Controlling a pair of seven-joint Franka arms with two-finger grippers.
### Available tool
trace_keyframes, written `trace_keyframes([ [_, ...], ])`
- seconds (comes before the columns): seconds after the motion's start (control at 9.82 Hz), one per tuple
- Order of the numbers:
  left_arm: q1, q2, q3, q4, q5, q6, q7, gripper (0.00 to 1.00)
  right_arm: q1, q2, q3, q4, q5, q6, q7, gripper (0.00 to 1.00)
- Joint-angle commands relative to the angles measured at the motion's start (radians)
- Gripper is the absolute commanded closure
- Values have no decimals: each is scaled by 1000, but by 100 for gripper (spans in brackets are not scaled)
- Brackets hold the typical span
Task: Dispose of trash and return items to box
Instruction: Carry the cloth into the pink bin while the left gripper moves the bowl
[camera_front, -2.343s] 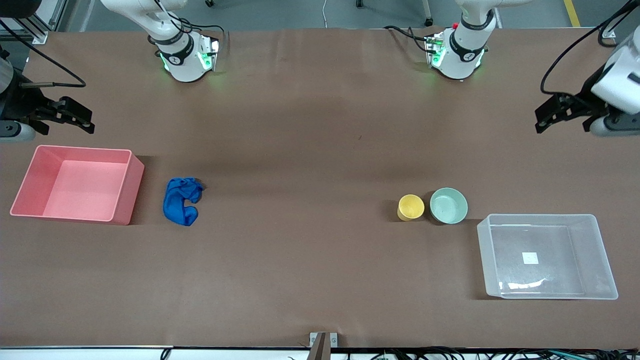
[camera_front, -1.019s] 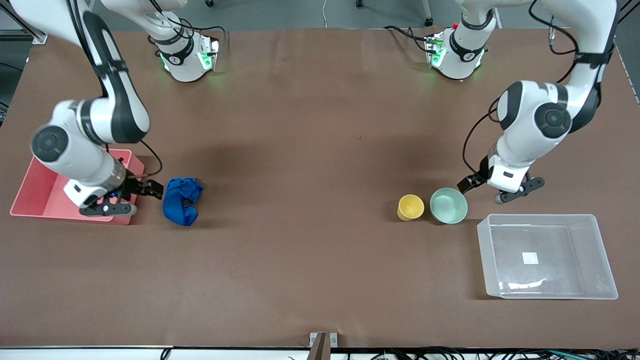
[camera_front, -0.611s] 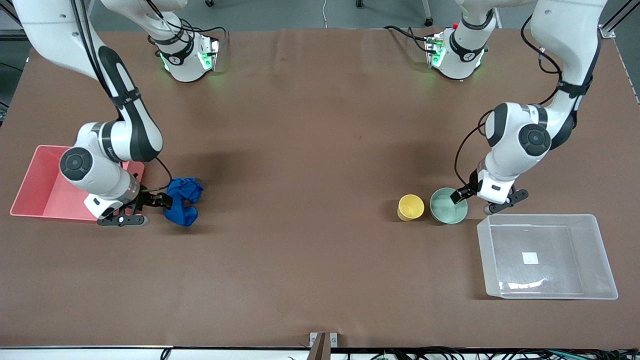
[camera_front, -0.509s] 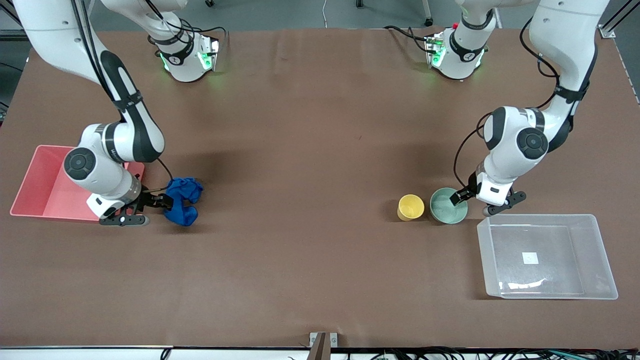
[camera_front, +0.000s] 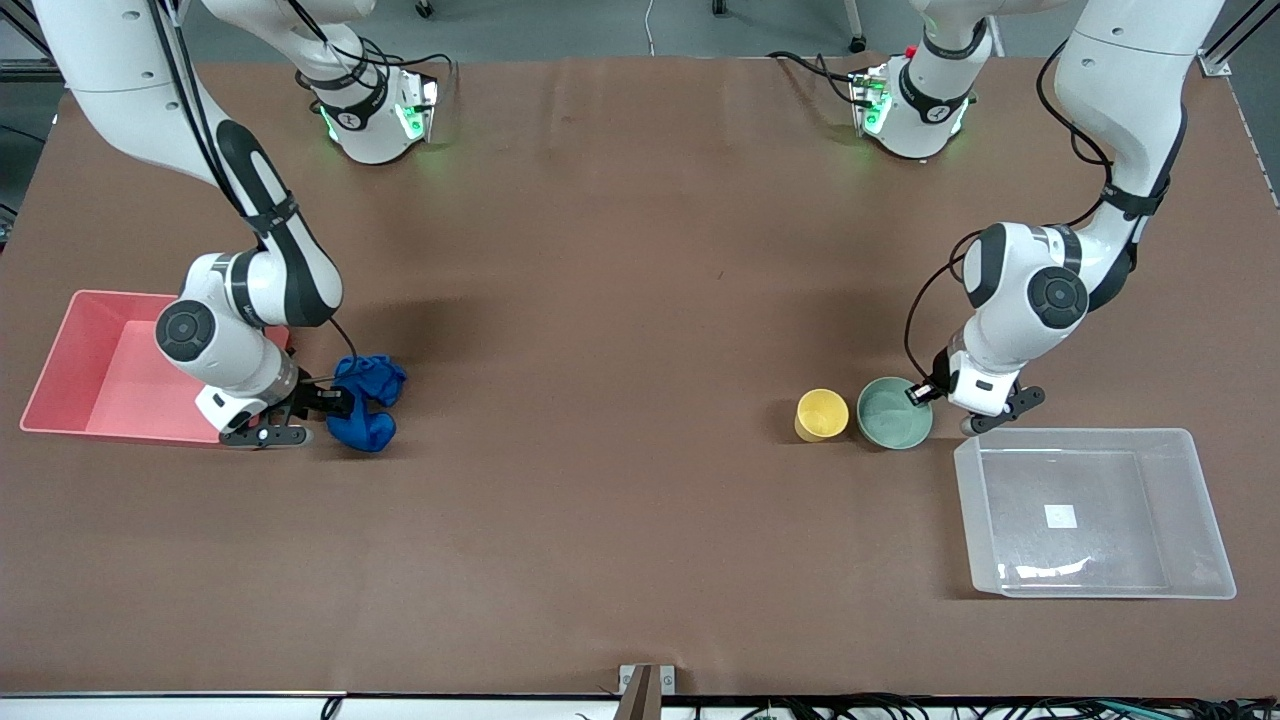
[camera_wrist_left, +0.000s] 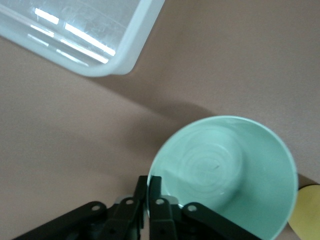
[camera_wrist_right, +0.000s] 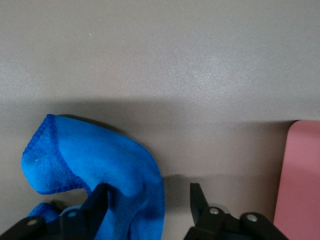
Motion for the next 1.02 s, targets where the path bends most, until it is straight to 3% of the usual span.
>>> trace_keyframes([
  [0.0, 1, -40, 3, 31, 0, -62, 4, 100, -1, -4, 7, -14, -8, 9, 2, 84],
  [0.1, 5, -89, 5, 105, 2, -196, 12, 100, 1, -4, 7, -14, -8, 9, 3, 96],
  [0.41, 27, -84, 8, 420, 3, -506, 74, 100, 1, -4, 7, -14, -8, 6, 5, 97],
  [0.61, 115, -13, 6, 512, 69, -516, 253, 100, -3, -5, 7, -8, -8, -3, 7, 99],
  [0.81, 140, 74, 6, 592, 118, -516, 350, 100, -12, -45, 7, 0, -8, -20, -4, 99],
  [0.92, 160, 113, 8, 621, 120, -515, 375, 100, -22, -80, 7, 29, -8, -96, -6, 99],
])
